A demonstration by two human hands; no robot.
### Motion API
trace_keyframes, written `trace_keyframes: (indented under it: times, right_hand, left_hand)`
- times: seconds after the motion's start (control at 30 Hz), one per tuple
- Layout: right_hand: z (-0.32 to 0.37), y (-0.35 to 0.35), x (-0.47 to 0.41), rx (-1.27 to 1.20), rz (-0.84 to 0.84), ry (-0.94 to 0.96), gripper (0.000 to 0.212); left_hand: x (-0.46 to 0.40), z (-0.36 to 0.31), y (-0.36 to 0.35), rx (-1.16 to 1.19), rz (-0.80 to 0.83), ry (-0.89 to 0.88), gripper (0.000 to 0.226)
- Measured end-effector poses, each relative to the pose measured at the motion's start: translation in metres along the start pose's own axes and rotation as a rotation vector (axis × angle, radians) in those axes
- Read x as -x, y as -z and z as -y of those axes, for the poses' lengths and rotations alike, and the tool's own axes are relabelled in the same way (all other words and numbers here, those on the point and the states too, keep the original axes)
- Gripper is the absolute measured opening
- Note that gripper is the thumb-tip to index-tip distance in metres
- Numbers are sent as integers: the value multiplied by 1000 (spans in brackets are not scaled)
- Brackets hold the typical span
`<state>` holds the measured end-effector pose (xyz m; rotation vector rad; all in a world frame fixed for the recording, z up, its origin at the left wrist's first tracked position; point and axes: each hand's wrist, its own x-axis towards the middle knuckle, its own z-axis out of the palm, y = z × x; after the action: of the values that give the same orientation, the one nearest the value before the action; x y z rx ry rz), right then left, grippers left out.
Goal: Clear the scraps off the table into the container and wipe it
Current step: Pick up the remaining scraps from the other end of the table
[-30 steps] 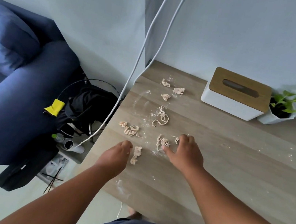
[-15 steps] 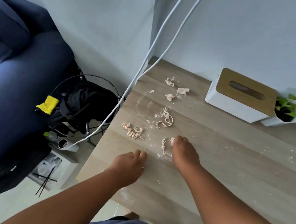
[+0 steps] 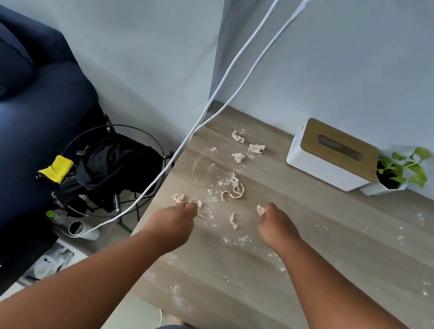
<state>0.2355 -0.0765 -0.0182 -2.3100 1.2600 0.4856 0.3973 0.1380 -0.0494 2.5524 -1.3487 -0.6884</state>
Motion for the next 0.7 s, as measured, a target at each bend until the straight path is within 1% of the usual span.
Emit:
trace_keyframes:
  times: [0.13,0.23,0.27,0.4,0.5,0.57,0.7]
  right_hand:
    - [-7,10,4,-20,-56,-47,32]
    - [-11,15,10,-14,-105,-45,46]
    - [-12,16,12,-14,-112,-41,48]
    - [-18,13,17,-25,-131,-25,35]
    - [-19,9,18,-51,-136,-27,32]
    - [-20,6,18,-65,-131,-25,29]
    - [-23,4,11,-128,-130,-49,12]
  left_hand:
    - [-4,17,5,19,-106,0,9]
    - [-9,28,3,18,-166,28,24]
    - [-10,31,2,13,-174,30,27]
    - [-14,38,-3,6,-206,28,32]
    - [-14,40,-6,-2,-204,39,34]
    - [-15,40,-8,12,-199,76,43]
    - [-17,37,-11,1,-172,192,67]
